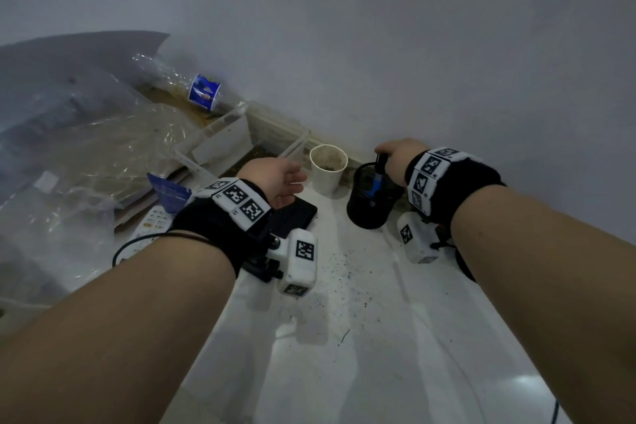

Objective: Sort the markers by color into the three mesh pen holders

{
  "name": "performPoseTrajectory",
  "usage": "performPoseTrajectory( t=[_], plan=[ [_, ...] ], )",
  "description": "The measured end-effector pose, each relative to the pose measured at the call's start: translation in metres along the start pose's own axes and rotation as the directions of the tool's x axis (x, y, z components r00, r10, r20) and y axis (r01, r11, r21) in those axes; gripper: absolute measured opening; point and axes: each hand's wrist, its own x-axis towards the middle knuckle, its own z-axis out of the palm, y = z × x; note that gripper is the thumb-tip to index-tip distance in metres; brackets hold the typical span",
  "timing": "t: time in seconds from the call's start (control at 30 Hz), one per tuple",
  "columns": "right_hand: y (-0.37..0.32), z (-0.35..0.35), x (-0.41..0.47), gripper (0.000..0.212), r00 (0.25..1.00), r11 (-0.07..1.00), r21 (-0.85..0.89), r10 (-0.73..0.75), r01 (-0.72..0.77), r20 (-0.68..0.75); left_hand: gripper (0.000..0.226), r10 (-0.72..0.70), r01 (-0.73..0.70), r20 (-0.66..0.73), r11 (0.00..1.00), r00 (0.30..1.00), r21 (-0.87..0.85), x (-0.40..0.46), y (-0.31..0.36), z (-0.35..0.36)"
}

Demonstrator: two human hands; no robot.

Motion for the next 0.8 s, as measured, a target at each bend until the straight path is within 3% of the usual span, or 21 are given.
performPoseTrajectory(
  t=[0.3,0.57,0.8],
  plan=[
    [-0.001,0.008,0.010,0.063,1.000,0.994,0.105,0.015,-0.015,0.003,0.035,0.018,-0.018,-0.007,1.000,1.000,-0.015,0.005,-0.001,-0.004],
    [0.020,0.008,-0.006,0.051,0.970,0.948,0.309,0.138,-0.071,-0.199,0.033,0.014,-0.013,0.016,0.999,1.000,-0.039,0.002,-0.001,-0.004],
    [0.022,0.011,-0.029,0.038,0.977,0.944,0.291,0.190,-0.155,-0.094,0.016,0.052,-0.051,0.018,0.998,0.998,-0.049,-0.006,0.006,0.000]
  ],
)
